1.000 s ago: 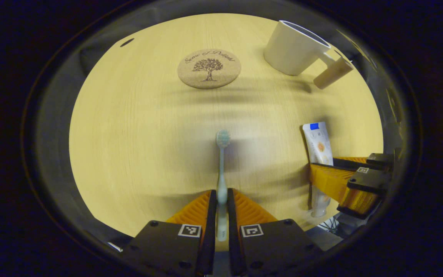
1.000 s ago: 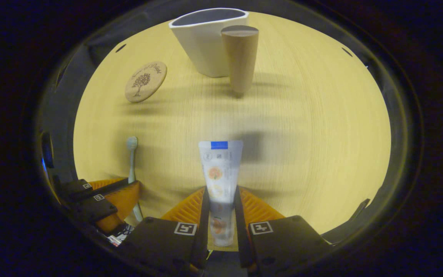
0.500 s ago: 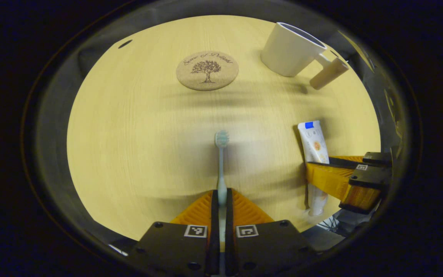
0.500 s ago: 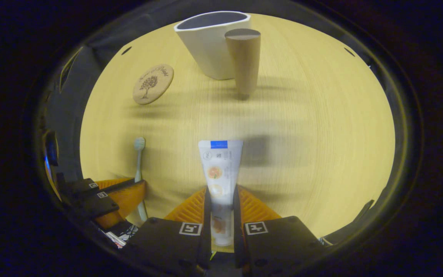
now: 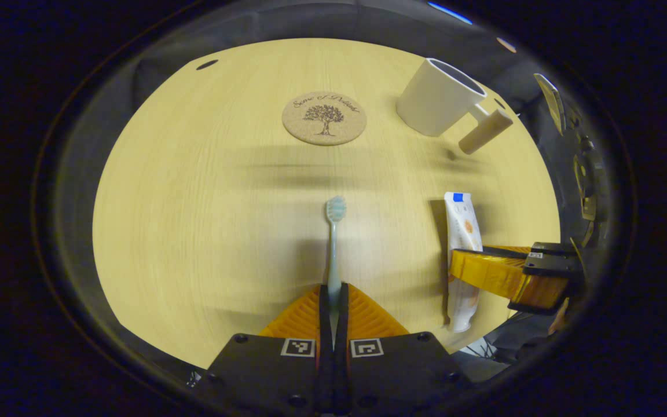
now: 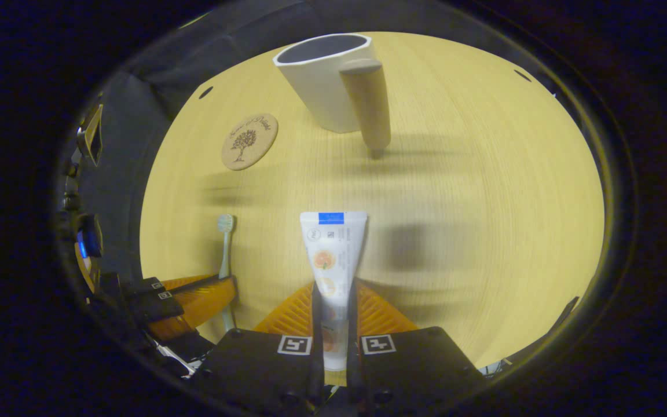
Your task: Put the toothbrush and toothpaste on the desktop into the cup, then pick up the cup and place it on the coaster on the desktop.
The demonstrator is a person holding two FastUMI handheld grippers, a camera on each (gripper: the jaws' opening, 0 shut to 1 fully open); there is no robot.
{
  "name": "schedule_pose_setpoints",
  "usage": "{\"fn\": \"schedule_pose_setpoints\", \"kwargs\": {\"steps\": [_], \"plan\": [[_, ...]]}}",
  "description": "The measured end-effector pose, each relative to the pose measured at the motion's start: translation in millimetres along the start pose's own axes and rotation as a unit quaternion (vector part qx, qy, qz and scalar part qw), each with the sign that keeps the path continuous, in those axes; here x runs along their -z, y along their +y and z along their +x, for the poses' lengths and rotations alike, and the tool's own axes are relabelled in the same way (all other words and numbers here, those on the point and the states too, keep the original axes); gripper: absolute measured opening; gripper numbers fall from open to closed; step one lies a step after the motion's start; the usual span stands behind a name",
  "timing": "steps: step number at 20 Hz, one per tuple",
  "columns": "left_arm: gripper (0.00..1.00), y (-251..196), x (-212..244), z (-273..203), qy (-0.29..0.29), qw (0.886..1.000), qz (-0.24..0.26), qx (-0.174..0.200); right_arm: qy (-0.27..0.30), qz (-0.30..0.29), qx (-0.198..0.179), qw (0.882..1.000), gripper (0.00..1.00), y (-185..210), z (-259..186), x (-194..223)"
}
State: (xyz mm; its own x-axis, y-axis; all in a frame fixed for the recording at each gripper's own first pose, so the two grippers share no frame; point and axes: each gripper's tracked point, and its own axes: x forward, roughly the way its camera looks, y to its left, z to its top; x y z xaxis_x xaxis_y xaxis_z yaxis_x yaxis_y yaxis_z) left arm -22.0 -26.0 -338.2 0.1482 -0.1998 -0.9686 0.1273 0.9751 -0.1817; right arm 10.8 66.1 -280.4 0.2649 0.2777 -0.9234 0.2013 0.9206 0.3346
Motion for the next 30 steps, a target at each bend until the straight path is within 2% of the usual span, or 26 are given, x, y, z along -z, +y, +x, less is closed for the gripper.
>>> {"fn": "schedule_pose_setpoints", "kwargs": {"steps": [7, 14, 16, 17, 18, 21, 25, 26, 27, 28, 30], "plan": [[0.08, -11, -3, -15, -0.049, 0.998, -0.024, 0.034, -0.072, -0.034, 0.025, 0.996, 0.18, 1, -12, -6], [0.08, -26, -30, -30, -0.115, 0.992, -0.007, 0.059, -0.18, -0.048, 0.048, 0.981, 0.18, -1, -44, -26], [0.08, -30, -40, -38, -0.139, 0.988, -0.005, 0.062, -0.214, -0.048, 0.04, 0.975, 0.18, 3, -55, -37], [0.08, -31, -45, -45, -0.152, 0.986, -0.007, 0.065, -0.232, -0.048, 0.032, 0.971, 0.14, 5, -62, -42], [0.08, -32, -52, -52, -0.168, 0.983, -0.009, 0.066, -0.252, -0.049, 0.023, 0.966, 0.18, 8, -69, -49], [0.08, -33, -74, -73, -0.224, 0.972, -0.006, 0.064, -0.307, -0.054, -0.003, 0.95, 0.18, 14, -89, -70], [0.08, -45, -105, -104, -0.288, 0.954, 0.001, 0.077, -0.398, -0.068, -0.029, 0.914, 0.18, 24, -125, -107], [0.08, -47, -111, -112, -0.304, 0.949, 0.003, 0.082, -0.42, -0.074, -0.03, 0.904, 0.14, 27, -133, -117], [0.08, -50, -120, -117, -0.318, 0.944, 0.007, 0.083, -0.442, -0.081, -0.029, 0.893, 0.14, 28, -141, -126], [0.08, -51, -124, -120, -0.328, 0.941, 0.01, 0.084, -0.456, -0.088, -0.025, 0.885, 0.18, 29, -147, -134], [0.08, -55, -135, -130, -0.35, 0.933, 0.014, 0.087, -0.482, -0.101, -0.015, 0.87, 0.18, 30, -157, -144]]}}
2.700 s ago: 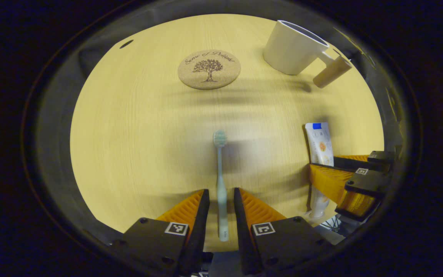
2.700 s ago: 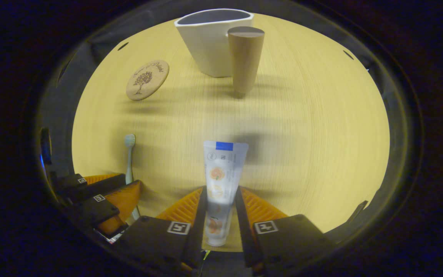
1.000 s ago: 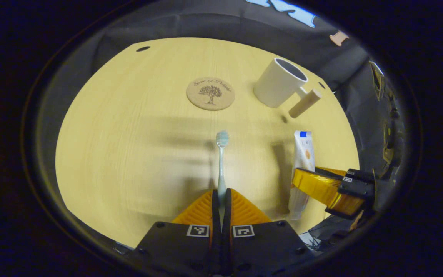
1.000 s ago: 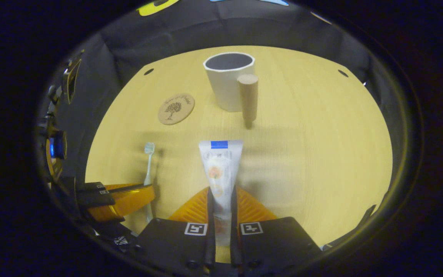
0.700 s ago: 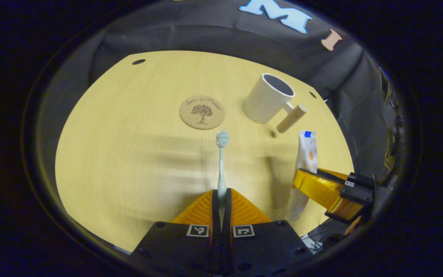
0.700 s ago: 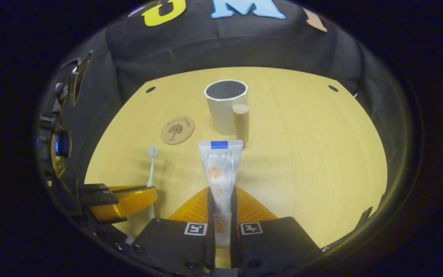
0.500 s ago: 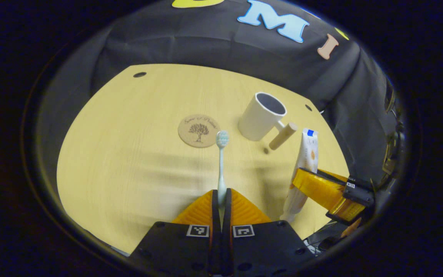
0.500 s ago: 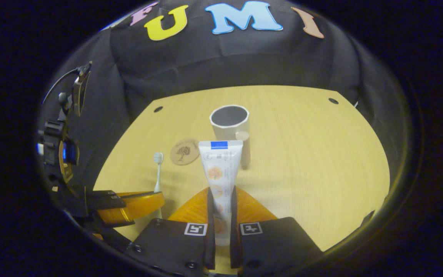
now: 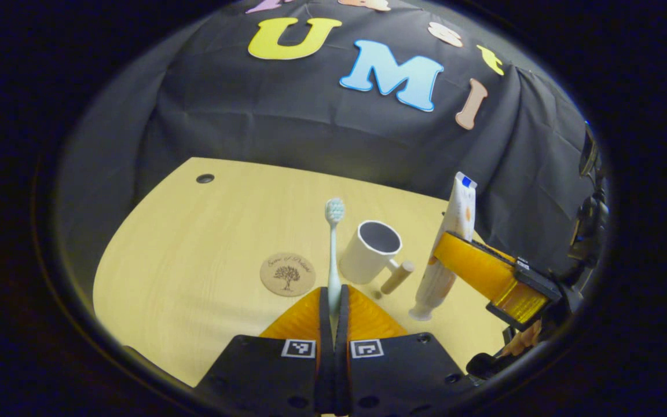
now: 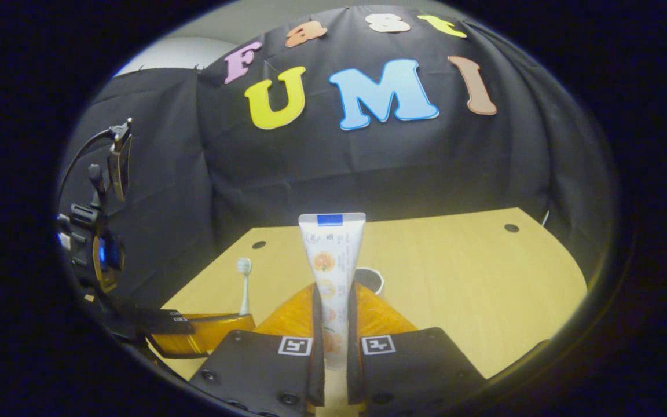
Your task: Put the toothbrush and toothpaste on the desktop into the cup, then pick up the cup and place it on the coaster on the desktop.
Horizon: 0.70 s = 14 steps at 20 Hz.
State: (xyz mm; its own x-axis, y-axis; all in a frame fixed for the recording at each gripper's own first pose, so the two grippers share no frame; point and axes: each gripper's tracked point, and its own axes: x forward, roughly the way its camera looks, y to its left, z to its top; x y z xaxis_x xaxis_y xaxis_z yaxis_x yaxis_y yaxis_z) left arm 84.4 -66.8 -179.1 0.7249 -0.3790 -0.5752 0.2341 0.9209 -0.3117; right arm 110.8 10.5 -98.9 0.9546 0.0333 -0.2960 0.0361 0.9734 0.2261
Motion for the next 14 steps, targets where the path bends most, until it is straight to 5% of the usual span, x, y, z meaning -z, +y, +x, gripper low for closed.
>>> {"fn": "schedule_pose_setpoints", "kwargs": {"steps": [8, 14], "plan": [[0.07, 0, -46, 0, -0.08, 0.997, 0.02, -0.001, -0.091, -0.018, 0.002, 0.996, 0.17, -6, 33, -2], [0.08, -4, -67, -2, -0.103, 0.994, 0.034, 0.011, -0.133, -0.024, 0.041, 0.99, 0.17, -27, 72, -26]]}}
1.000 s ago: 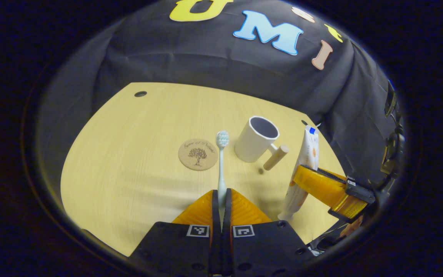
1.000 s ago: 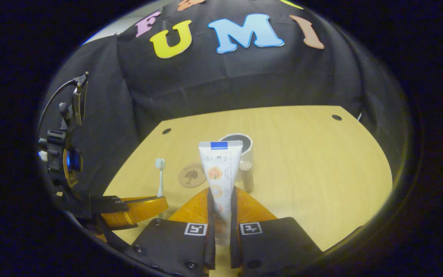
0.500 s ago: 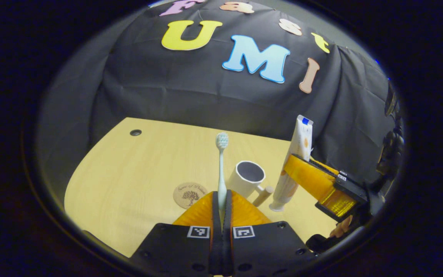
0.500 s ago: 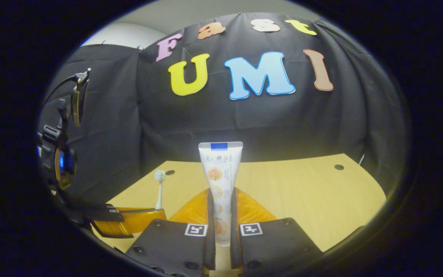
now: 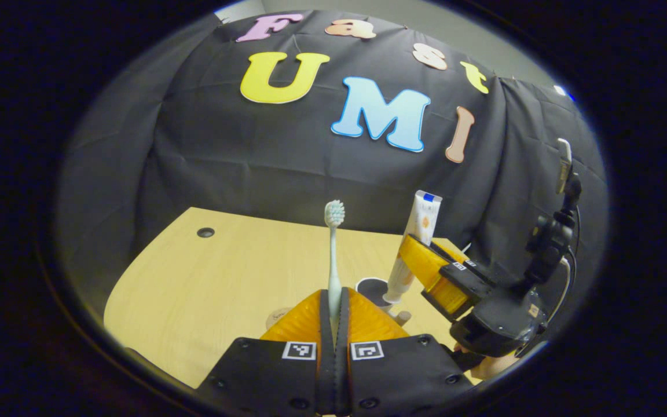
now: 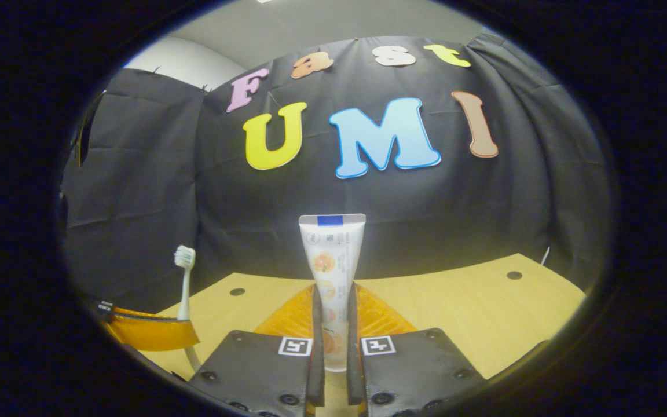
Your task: Put the toothbrush and toothpaste on the desktop into the cup, then pick up the cup and place it on the coaster on the desktop.
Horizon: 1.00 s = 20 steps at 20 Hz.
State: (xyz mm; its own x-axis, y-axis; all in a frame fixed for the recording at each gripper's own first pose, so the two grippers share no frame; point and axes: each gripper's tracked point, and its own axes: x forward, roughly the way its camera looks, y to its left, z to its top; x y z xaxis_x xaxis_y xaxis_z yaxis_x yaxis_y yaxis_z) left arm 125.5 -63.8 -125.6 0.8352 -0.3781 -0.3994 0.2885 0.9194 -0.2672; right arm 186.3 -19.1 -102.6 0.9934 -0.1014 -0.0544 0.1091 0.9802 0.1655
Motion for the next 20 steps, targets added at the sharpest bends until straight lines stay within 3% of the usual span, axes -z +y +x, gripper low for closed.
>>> {"fn": "schedule_pose_setpoints", "kwargs": {"steps": [3, 4, 8, 9, 17, 19, 20], "plan": [[0.08, -3, -3, -1, -0.004, 1.0, 0.008, 0.004, -0.003, 0.006, 0.01, 1.0, 0.13, -6, 18, 7], [0.08, -5, -3, -1, -0.003, 1.0, 0.008, 0.008, 0.006, 0.007, 0.011, 1.0, 0.17, -7, 23, 15], [0.08, -6, -6, 1, -0.002, 1.0, 0.014, 0.013, 0.041, 0.003, 0.016, 0.999, 0.14, -6, 32, 42], [0.08, -7, -6, 0, -0.002, 1.0, 0.016, 0.013, 0.047, 0.002, 0.018, 0.999, 0.19, -6, 33, 48], [0.08, 3, -4, 7, 0.008, 1.0, 0.017, 0.007, 0.086, 0.009, 0.018, 0.996, 0.27, -3, 30, 81], [0.08, 5, -4, 10, 0.009, 1.0, 0.018, 0.006, 0.105, 0.009, 0.012, 0.994, 0.43, -1, 24, 91], [0.08, 5, -3, 12, 0.011, 1.0, 0.019, 0.006, 0.101, 0.008, 0.011, 0.995, 0.46, 0, 23, 86]]}}
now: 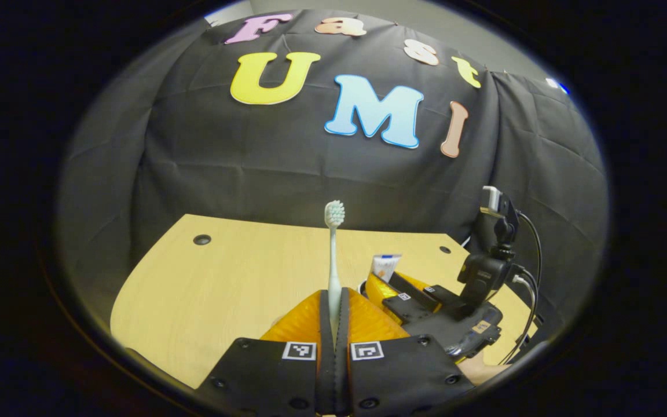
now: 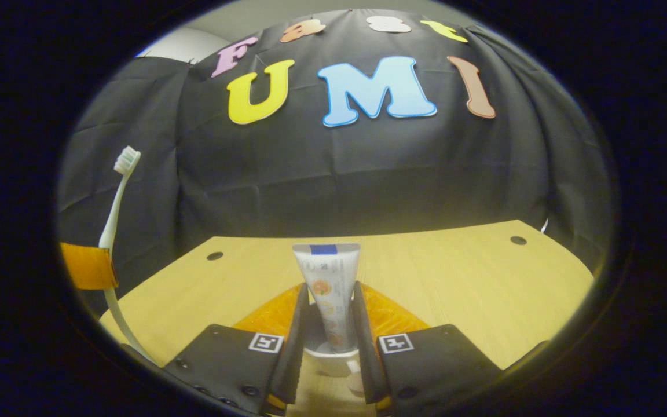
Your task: Put the toothbrush and toothpaste on the desktop into the cup, then pick up the cup and place it on the coaster on the desktop.
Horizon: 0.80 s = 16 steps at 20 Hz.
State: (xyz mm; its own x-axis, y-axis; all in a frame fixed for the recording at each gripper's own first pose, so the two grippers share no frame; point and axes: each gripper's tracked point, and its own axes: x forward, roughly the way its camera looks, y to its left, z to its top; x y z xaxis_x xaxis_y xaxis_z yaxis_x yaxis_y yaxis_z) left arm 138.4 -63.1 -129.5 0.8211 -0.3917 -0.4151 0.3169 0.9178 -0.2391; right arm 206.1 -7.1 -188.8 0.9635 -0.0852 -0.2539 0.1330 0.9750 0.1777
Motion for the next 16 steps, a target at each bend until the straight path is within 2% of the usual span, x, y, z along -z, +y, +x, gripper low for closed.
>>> {"fn": "schedule_pose_setpoints", "kwargs": {"steps": [2, 5, 11, 16], "plan": [[0.08, -2, 1, 5, 0.002, 1.0, 0.001, 0.003, -0.019, -0.004, 0.003, 1.0, 0.51, -5, -12, -16], [0.08, -9, -2, 17, -0.002, 1.0, 0.004, 0.012, -0.027, 0.004, 0.001, 1.0, 0.71, -8, -27, -28], [0.08, -22, -10, 47, -0.025, 0.999, 0.009, 0.038, -0.062, -0.004, 0.018, 0.998, 0.72, -27, -59, -58], [0.07, -45, -20, 75, -0.064, 0.995, 0.013, 0.071, -0.095, -0.026, 0.052, 0.994, 0.75, -41, -95, -80]]}}
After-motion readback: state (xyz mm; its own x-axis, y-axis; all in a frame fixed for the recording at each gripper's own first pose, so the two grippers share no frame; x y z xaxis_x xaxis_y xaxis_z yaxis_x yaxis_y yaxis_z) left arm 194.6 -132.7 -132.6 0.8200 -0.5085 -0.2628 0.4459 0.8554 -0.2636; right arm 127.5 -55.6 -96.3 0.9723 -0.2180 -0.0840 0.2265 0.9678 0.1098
